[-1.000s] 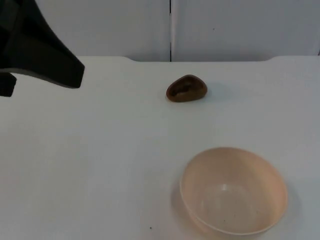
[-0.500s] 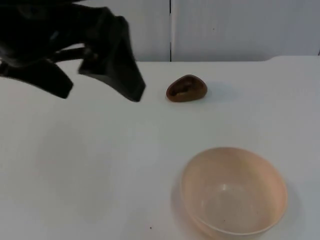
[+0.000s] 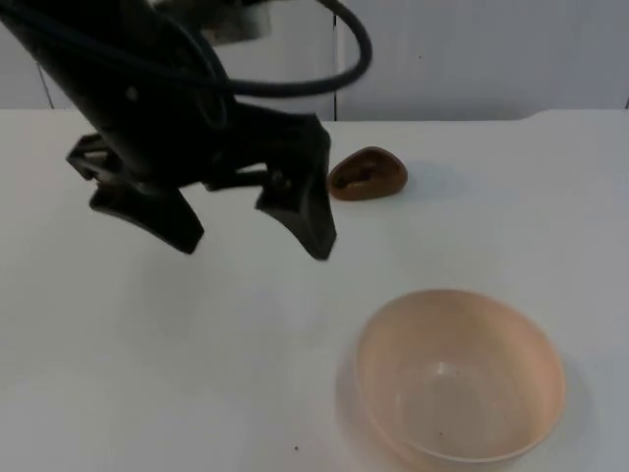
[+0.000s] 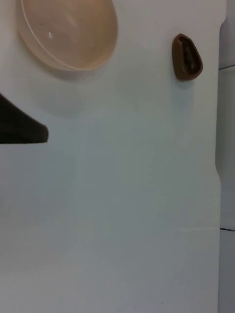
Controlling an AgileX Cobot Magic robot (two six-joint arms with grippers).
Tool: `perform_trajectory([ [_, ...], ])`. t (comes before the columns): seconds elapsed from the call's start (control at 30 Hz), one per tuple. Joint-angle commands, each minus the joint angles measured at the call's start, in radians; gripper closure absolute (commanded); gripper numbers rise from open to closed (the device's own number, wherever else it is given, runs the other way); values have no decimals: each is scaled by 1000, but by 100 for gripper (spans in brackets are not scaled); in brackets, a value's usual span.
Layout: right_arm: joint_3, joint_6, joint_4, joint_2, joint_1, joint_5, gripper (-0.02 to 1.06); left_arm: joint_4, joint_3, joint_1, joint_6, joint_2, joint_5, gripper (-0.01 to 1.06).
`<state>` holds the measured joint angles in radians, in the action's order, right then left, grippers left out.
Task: Pick up the bowl with the left hand and pour the coffee beans from the cup into the bowl with the right hand.
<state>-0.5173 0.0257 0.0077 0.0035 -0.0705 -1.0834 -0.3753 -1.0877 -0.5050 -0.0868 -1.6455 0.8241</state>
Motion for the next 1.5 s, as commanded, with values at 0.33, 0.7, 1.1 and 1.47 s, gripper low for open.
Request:
perform_trajectory([
  [0.33, 1, 9, -2, -4, 5, 4, -1, -57, -6, -118, 14, -154, -145, 5],
  [0.7, 1, 9, -2, -4, 5, 4, -1, -115, -6, -120, 51, -255, -226, 5],
  [1.1, 1, 9, -2, -4, 5, 4, -1, -169, -6, -125, 6, -266, -277, 5],
  [1.47, 1, 9, -2, -4, 5, 4, -1, -200, -6, -125, -21, -328, -296, 5],
])
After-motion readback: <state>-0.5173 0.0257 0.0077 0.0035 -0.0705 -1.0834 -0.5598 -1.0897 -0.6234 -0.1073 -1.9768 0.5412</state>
